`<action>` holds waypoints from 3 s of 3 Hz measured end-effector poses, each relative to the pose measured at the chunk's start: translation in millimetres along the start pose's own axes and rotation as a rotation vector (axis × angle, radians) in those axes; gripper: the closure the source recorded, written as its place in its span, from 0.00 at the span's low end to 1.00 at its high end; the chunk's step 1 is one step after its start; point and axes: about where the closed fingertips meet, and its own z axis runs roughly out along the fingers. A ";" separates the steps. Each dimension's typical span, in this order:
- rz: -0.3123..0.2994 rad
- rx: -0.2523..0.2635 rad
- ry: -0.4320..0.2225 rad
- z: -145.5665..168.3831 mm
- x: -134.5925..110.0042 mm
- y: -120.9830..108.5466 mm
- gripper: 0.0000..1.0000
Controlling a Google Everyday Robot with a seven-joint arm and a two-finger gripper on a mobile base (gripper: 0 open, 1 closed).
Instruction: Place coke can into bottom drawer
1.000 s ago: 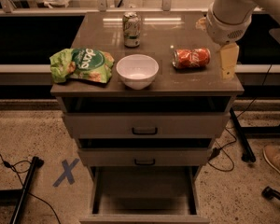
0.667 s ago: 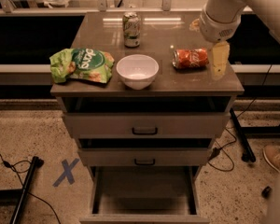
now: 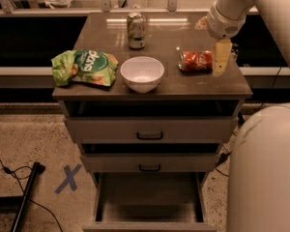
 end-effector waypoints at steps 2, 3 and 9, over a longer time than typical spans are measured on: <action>0.034 -0.051 -0.046 27.6 10.8 2.8 0.44; 0.031 -0.101 -0.034 41.1 14.3 16.5 0.43; -0.041 0.070 -0.217 -110.2 25.8 161.2 1.00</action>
Offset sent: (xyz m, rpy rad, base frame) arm 0.0019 -0.0147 -0.0307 0.0487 0.1049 -0.0157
